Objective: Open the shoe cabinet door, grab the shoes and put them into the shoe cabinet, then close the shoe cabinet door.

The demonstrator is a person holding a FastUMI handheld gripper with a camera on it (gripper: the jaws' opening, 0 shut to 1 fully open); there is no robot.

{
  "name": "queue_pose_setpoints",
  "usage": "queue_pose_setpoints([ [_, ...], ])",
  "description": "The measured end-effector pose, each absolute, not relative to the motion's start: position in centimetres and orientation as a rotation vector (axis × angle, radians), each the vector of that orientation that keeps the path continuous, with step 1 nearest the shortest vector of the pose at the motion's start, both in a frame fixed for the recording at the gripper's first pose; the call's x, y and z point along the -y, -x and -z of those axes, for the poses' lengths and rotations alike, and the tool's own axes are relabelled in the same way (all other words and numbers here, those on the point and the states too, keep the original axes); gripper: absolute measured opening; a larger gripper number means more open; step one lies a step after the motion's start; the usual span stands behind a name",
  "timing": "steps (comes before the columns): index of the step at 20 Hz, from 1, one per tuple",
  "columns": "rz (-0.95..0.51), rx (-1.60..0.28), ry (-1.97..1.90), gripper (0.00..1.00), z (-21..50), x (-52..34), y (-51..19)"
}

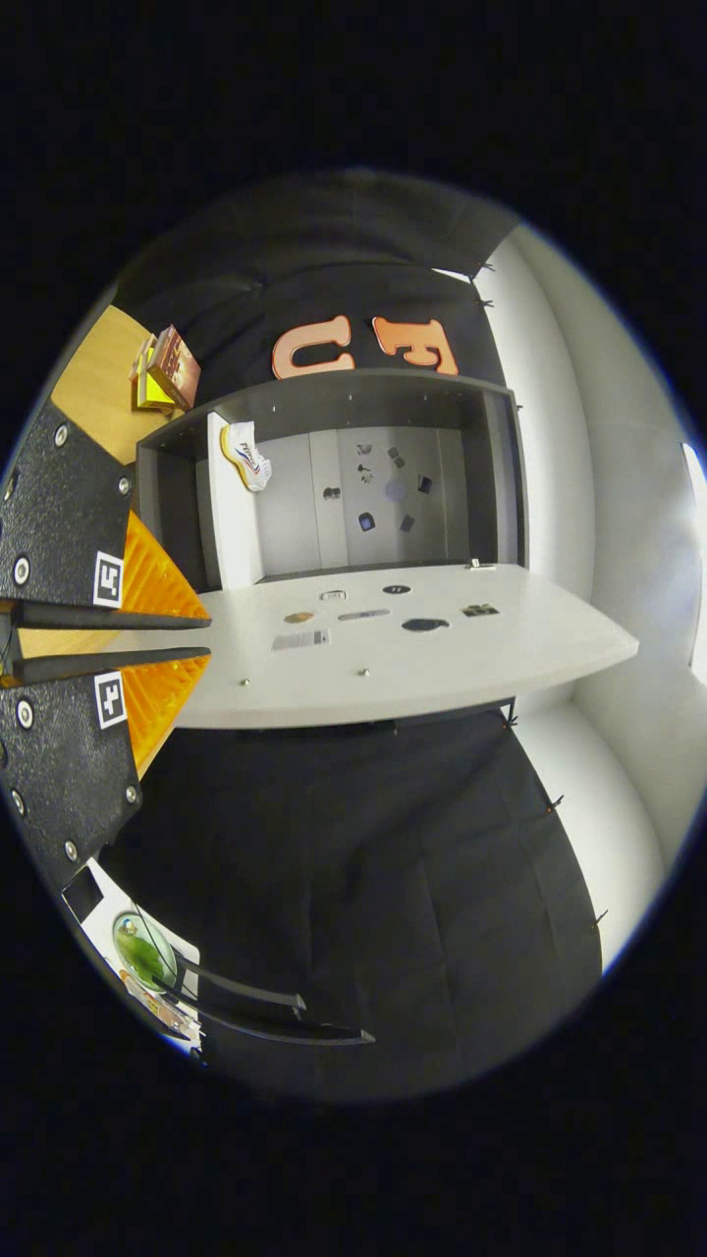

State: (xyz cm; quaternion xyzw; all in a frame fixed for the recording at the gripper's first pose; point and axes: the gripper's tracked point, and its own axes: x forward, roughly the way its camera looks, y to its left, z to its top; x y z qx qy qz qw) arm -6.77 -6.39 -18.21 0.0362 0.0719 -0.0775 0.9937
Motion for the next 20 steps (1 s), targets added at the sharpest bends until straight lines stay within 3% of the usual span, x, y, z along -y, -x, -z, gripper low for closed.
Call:
queue_pose_setpoints([
  [6,0.069,-0.293,-0.01,0.16,28.0,1.4,5.2],
  [14,-0.064,-0.626,0.118,0.53,45.5,-3.4,3.9],
  [15,-0.079,-0.691,0.117,0.61,47.9,-3.7,4.2],
  [20,-0.082,-0.858,0.138,0.8,55.9,-3.9,3.7],
])
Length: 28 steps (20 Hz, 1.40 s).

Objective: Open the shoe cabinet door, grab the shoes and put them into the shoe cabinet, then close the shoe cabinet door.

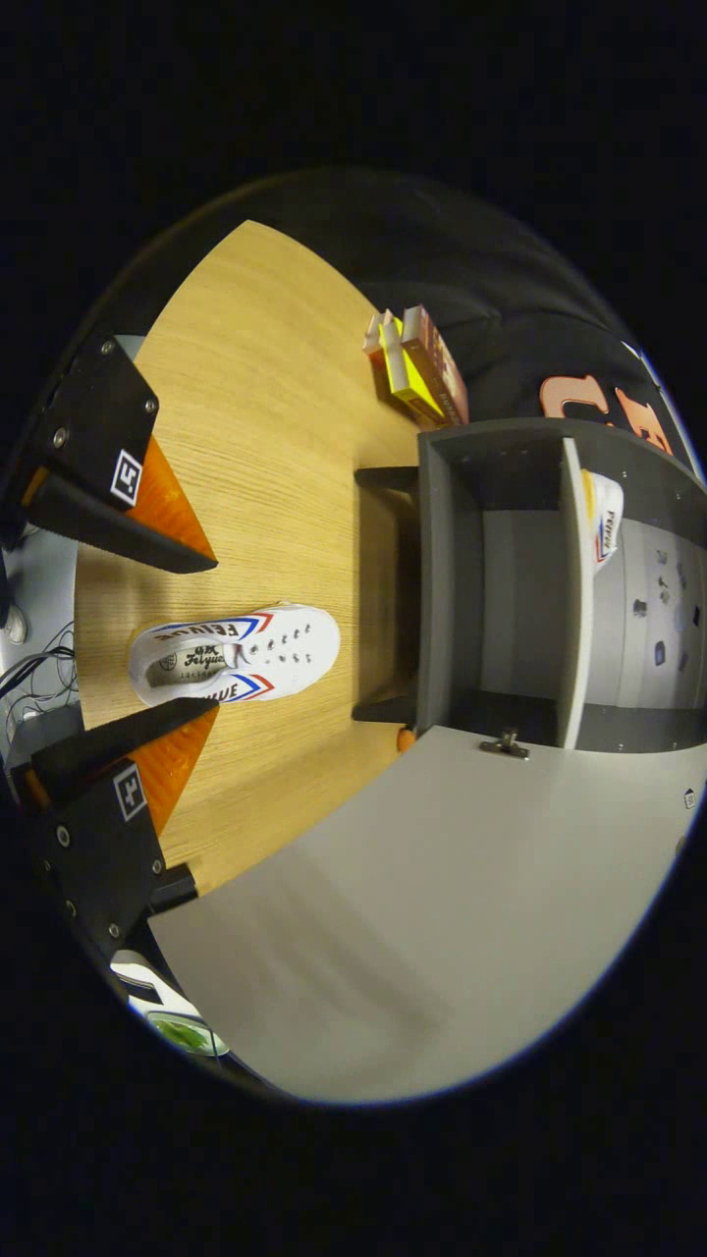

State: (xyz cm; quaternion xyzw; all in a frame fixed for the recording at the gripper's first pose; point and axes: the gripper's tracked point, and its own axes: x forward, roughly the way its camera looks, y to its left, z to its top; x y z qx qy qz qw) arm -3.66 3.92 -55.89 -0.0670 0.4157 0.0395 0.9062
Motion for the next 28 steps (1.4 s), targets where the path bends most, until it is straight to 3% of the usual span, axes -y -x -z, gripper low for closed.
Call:
queue_pose_setpoints([
  [4,-0.08,-0.921,0.137,0.82,59.3,-4.4,2.3],
  [10,-0.07,-0.956,0.193,0.58,62.1,-5.1,0.3],
  [12,-0.048,-0.969,0.196,0.45,62.6,-4.5,-0.1],
  [15,-0.063,-0.979,0.118,0.14,62.5,-5.1,-0.3],
  [17,-0.057,-0.978,0.086,0.02,61.8,-5.5,-0.7],
  [28,-0.135,-0.837,0.082,0.0,46.4,-7.4,-4.0],
])
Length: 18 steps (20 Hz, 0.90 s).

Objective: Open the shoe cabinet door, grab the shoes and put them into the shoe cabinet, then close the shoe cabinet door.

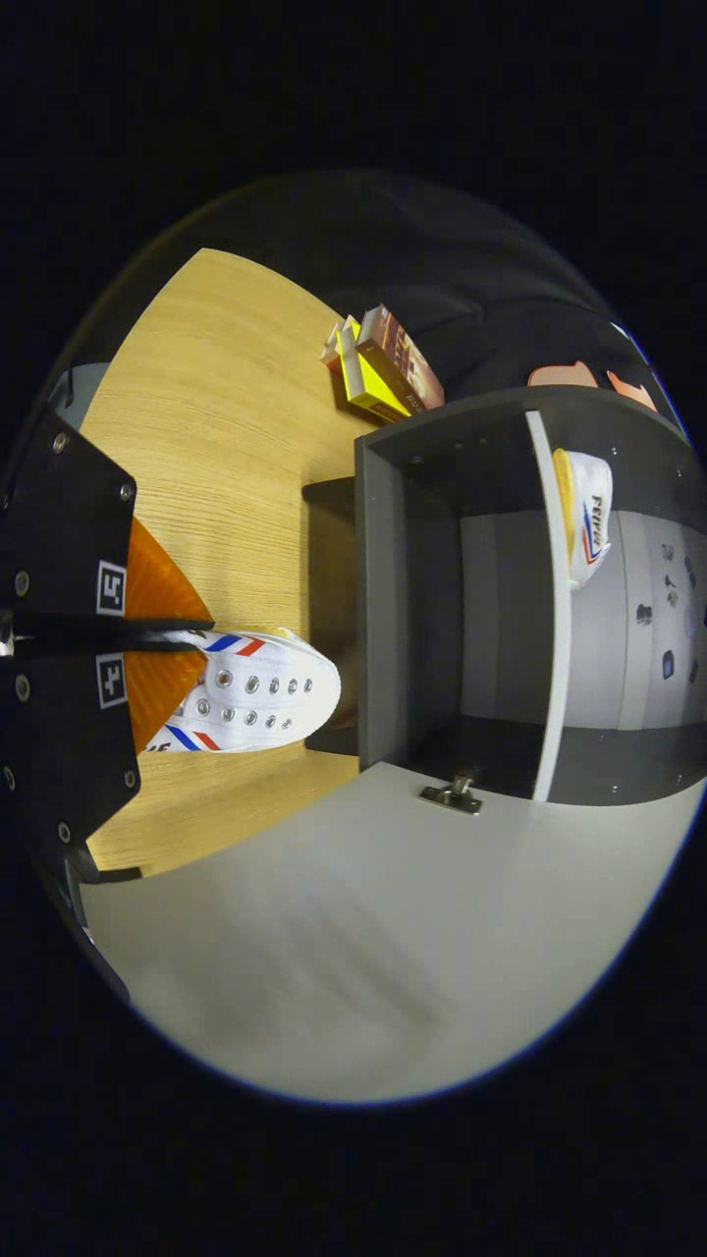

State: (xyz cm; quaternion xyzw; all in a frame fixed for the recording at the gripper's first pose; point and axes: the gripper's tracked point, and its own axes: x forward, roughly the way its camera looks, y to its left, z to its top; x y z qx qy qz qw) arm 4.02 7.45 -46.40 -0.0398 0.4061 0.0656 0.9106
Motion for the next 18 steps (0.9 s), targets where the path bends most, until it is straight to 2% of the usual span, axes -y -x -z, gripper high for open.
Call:
queue_pose_setpoints([
  [9,-0.145,-0.686,0.132,0.0,32.1,-9.0,-8.3],
  [18,-0.149,-0.545,0.144,0.0,23.6,-10.7,-18.7],
])
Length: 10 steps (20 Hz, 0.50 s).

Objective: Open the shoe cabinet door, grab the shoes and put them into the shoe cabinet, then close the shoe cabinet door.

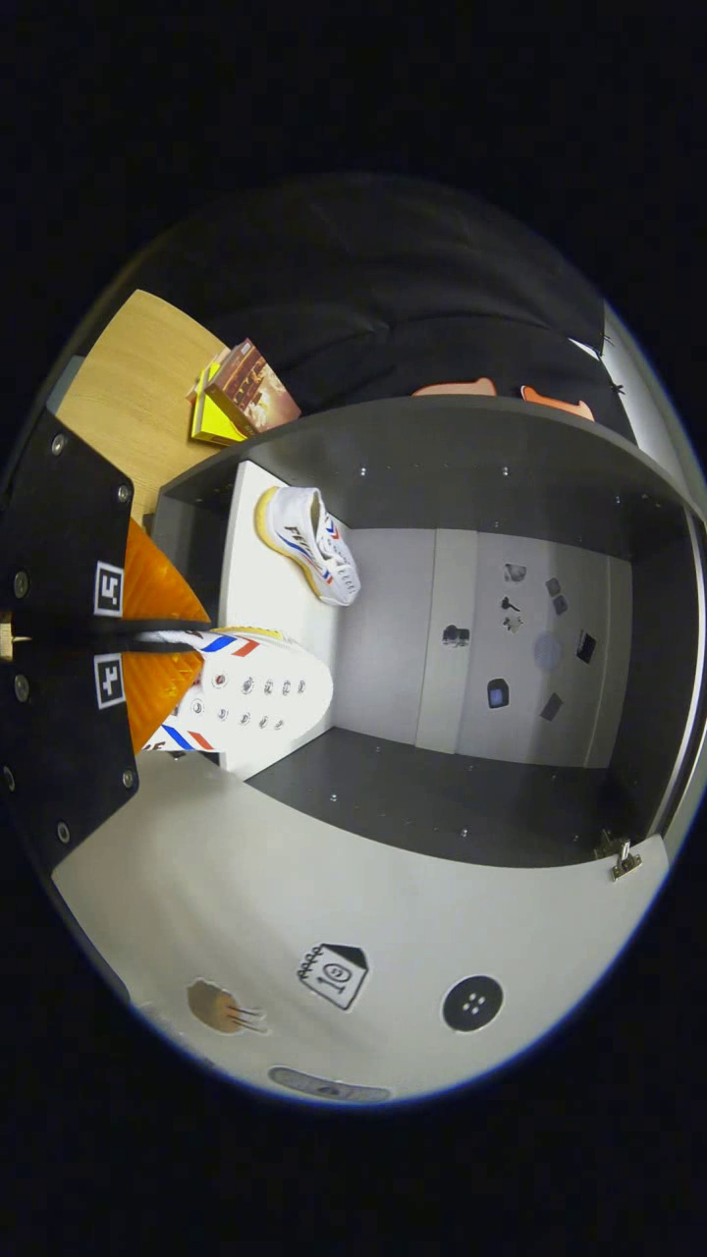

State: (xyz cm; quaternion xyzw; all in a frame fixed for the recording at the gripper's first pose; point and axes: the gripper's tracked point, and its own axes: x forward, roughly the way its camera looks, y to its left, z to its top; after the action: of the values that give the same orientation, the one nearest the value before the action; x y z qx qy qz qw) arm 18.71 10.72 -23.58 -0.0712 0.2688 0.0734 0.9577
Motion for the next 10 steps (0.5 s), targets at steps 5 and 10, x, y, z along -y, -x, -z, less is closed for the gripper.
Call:
queue_pose_setpoints([
  [5,-0.14,-0.521,0.184,0.0,23.7,-11.2,-26.0],
  [10,-0.13,-0.565,0.195,0.0,27.7,-11.1,-32.2],
])
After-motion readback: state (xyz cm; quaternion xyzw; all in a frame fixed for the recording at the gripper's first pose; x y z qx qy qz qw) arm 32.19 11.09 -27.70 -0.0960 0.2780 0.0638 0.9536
